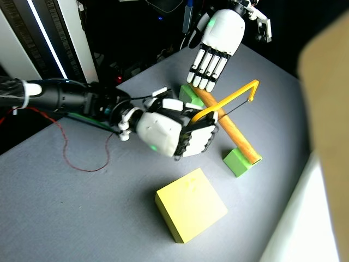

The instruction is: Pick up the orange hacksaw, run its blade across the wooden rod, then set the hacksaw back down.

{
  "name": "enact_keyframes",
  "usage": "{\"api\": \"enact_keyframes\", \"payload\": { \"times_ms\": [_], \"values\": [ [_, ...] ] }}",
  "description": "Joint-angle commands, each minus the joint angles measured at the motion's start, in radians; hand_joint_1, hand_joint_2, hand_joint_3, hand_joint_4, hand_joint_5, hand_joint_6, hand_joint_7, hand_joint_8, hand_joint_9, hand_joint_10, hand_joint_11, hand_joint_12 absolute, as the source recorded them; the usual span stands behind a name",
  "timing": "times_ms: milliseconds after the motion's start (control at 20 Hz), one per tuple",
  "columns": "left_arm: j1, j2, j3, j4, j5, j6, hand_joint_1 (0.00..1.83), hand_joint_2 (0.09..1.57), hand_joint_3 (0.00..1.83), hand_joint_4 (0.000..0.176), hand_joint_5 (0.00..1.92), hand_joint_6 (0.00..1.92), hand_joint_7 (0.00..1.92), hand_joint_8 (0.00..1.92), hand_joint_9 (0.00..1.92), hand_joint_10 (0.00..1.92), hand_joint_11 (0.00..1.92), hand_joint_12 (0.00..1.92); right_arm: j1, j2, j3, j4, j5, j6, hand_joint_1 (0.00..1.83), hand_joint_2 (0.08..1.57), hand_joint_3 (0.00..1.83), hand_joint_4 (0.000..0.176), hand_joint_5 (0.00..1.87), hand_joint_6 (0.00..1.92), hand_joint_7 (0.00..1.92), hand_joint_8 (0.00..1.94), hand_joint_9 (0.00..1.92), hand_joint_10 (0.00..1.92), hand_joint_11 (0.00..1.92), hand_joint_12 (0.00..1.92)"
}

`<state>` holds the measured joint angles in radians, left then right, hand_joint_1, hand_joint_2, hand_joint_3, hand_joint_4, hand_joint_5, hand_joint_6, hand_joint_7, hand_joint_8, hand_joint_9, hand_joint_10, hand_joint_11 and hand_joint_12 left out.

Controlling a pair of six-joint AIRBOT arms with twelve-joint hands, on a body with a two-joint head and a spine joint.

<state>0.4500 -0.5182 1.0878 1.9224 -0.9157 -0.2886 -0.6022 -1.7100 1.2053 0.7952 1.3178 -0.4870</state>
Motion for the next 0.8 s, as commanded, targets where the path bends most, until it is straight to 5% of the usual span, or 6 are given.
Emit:
{"api": "enact_keyframes", "payload": {
  "times_ms": [0, 400, 750],
  "values": [
    [-0.006, 0.001, 0.006, -0.028, 0.015, 0.0, 0.03, 1.29, 0.0, 0.0, 0.07, 0.0, 0.03, 0.0, 0.04, 0.0, 0.0, 0.17, -0.008, 0.023, -0.022, -0.079, 0.112, 0.005, 1.26, 1.11, 0.0, 0.0, 0.97, 0.84, 1.03, 1.13, 0.95, 1.02, 0.83, 1.41],
    [-0.006, 0.001, 0.007, -0.028, 0.015, 0.0, 0.02, 1.29, 0.0, 0.0, 0.08, 0.0, 0.05, 0.0, 0.05, 0.0, 0.0, 0.22, -0.091, 0.149, -0.143, -0.078, 0.188, -0.003, 1.25, 1.12, 0.0, 0.0, 0.95, 0.87, 1.01, 1.16, 0.94, 1.07, 0.83, 1.45],
    [-0.006, 0.002, 0.008, -0.028, 0.015, 0.0, 0.04, 1.29, 0.0, 0.0, 0.08, 0.0, 0.05, 0.0, 0.05, 0.0, 0.0, 0.2, -0.02, 0.209, -0.196, -0.091, 0.173, -0.024, 1.26, 1.12, 0.0, 0.0, 0.93, 0.87, 1.04, 1.13, 0.98, 1.02, 0.85, 1.41]
  ]
}}
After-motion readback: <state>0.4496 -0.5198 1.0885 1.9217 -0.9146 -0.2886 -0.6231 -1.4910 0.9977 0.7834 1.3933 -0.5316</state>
